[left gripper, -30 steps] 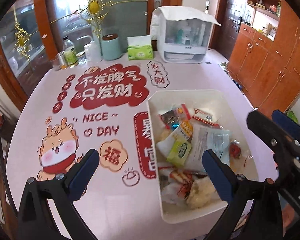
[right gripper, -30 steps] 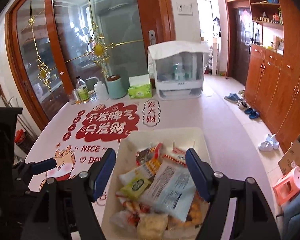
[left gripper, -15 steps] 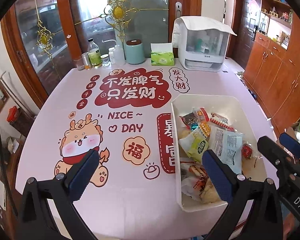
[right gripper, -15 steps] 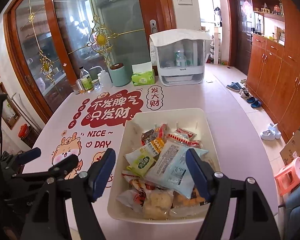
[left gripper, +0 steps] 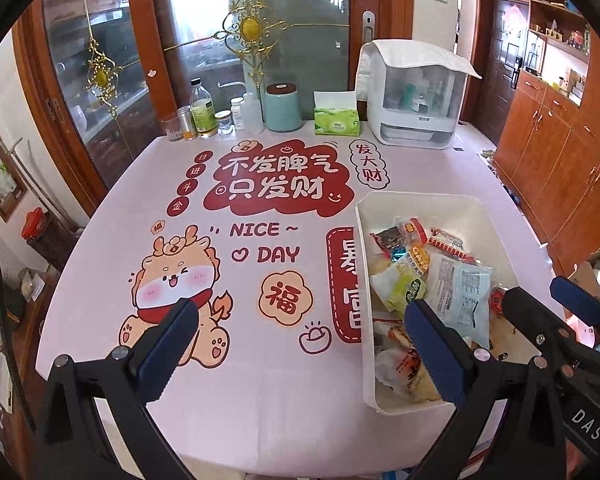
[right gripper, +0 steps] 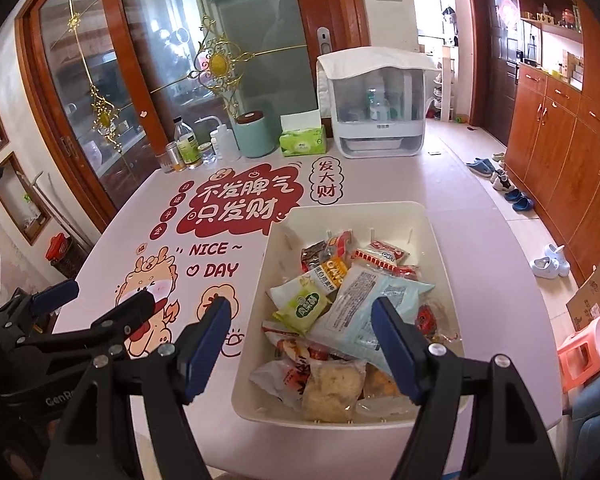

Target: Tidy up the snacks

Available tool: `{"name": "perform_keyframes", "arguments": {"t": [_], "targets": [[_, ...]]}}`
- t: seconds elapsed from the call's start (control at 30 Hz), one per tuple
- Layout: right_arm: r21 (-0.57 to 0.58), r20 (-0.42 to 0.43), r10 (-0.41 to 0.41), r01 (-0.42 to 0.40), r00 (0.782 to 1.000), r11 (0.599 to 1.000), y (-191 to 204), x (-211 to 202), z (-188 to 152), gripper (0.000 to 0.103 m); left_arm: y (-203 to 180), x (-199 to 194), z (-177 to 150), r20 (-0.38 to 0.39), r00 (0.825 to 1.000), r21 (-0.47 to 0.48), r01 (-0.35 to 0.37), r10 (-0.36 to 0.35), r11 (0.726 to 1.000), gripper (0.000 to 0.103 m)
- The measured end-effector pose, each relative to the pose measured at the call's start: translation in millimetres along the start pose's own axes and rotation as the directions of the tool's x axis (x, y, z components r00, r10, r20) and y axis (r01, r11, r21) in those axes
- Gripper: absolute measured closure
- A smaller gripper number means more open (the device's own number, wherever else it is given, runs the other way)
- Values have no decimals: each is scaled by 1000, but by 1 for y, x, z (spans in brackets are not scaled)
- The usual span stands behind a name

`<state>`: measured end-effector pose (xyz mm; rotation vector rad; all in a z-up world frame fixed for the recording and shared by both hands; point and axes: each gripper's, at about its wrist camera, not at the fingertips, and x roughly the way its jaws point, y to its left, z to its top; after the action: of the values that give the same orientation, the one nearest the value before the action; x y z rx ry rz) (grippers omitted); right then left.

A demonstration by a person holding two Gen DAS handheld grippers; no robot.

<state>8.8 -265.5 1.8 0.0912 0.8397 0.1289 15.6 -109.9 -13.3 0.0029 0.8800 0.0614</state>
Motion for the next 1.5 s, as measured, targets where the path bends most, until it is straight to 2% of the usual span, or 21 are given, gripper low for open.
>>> {"name": "perform_keyframes", "arguments": {"t": [0.63,1.5], "targets": [[-7,-10,5,-5,1000,1000,4,4,0,30,4,3,2,-3,1000,-1,-26,26,1000,1],[5,-25,-5,5,1000,1000,1,10,-6,30,6,7,-4,-13,1000,9,-15,15,1000,1]]}}
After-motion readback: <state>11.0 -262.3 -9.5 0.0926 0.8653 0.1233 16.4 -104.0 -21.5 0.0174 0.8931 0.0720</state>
